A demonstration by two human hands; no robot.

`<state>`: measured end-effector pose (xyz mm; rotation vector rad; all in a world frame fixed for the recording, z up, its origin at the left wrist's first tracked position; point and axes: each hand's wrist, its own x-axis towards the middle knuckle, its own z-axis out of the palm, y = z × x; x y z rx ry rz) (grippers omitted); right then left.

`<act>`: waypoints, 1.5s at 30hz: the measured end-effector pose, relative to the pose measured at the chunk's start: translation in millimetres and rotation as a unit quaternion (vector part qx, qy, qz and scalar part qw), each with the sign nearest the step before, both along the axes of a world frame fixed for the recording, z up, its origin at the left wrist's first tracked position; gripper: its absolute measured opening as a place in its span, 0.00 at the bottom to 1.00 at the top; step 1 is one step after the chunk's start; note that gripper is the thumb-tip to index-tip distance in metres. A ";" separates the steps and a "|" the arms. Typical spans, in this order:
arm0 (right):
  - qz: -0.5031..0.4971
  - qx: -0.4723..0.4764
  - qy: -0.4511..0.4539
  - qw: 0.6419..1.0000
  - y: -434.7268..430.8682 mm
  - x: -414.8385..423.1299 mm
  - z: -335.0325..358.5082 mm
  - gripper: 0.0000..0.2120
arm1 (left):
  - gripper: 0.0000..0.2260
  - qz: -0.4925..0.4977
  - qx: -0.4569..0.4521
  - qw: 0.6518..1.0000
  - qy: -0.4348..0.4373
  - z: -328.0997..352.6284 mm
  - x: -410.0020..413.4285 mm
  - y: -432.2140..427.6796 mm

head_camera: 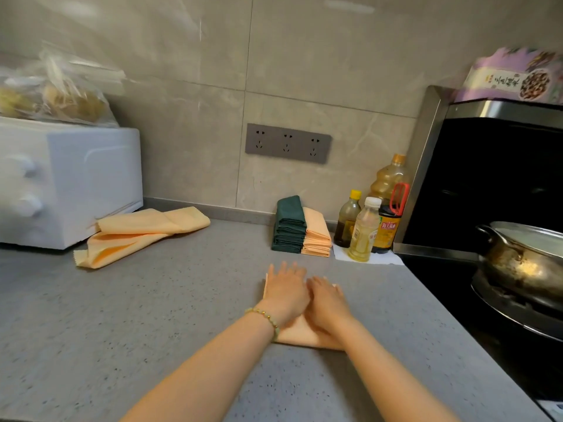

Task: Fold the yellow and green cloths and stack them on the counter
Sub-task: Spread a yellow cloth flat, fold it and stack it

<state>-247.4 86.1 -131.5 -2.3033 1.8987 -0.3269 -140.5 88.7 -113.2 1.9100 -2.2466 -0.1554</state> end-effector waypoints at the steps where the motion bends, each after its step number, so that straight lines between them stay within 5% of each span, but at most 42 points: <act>1: -0.002 0.001 -0.006 1.000 0.4 0.9 -8.1 0.20 | 0.22 0.005 0.019 1.000 -0.002 -11.0 3.2 -2.5; 36: -0.019 0.056 0.033 0.998 59.5 -42.6 -15.9 0.25 | 0.31 0.053 0.045 0.997 -0.029 -39.2 47.9 59.6; 41: -0.008 -0.066 0.059 0.996 70.0 -35.1 -10.0 0.22 | 0.20 -0.022 -0.102 0.978 -0.182 -23.5 33.8 70.6; 45: 0.050 -0.104 0.084 0.990 76.7 -29.1 -4.9 0.21 | 0.17 -0.016 -0.076 0.986 -0.147 -18.8 27.3 77.4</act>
